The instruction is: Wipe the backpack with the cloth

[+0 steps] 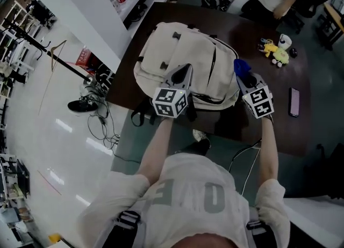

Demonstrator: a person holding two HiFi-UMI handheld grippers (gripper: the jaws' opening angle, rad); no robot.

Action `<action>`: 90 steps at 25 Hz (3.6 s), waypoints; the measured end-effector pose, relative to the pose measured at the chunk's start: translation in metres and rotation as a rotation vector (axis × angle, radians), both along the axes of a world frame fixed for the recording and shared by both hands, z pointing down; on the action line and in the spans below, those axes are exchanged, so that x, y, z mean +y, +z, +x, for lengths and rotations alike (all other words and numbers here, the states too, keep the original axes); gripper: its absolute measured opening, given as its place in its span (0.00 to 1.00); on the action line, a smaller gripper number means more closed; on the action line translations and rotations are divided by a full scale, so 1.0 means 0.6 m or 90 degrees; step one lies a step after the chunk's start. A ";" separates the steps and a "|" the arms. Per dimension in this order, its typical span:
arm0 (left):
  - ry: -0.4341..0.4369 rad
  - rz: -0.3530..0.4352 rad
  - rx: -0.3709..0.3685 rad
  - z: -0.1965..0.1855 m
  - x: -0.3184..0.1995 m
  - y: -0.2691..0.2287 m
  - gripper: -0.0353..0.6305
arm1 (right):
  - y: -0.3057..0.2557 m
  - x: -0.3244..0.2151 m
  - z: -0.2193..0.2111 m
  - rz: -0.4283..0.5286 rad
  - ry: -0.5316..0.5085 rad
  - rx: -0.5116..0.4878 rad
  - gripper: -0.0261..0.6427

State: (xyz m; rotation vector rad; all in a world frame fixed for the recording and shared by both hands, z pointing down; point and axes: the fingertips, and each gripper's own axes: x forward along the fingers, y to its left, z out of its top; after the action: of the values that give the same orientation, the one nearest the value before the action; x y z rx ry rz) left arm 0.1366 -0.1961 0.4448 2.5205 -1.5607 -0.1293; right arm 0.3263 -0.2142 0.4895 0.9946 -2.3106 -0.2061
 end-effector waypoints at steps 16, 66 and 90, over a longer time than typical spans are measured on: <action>-0.094 0.051 0.020 -0.052 -0.264 -0.095 0.06 | -0.197 -0.397 -0.234 0.115 -0.435 -0.009 0.10; -0.074 -0.144 0.023 -0.072 -0.372 -0.004 0.06 | 0.177 -0.355 -0.225 -0.119 -0.822 0.248 0.09; -0.079 -0.147 0.002 -0.070 -0.373 0.002 0.06 | 0.213 -0.238 -0.034 -0.230 -0.744 0.258 0.09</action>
State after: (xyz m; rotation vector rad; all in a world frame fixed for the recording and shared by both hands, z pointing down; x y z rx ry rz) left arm 0.0946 -0.4201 0.4462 2.2482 -1.6267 0.0301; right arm 0.3059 -0.3571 0.6171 -0.6005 -2.1409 -0.3784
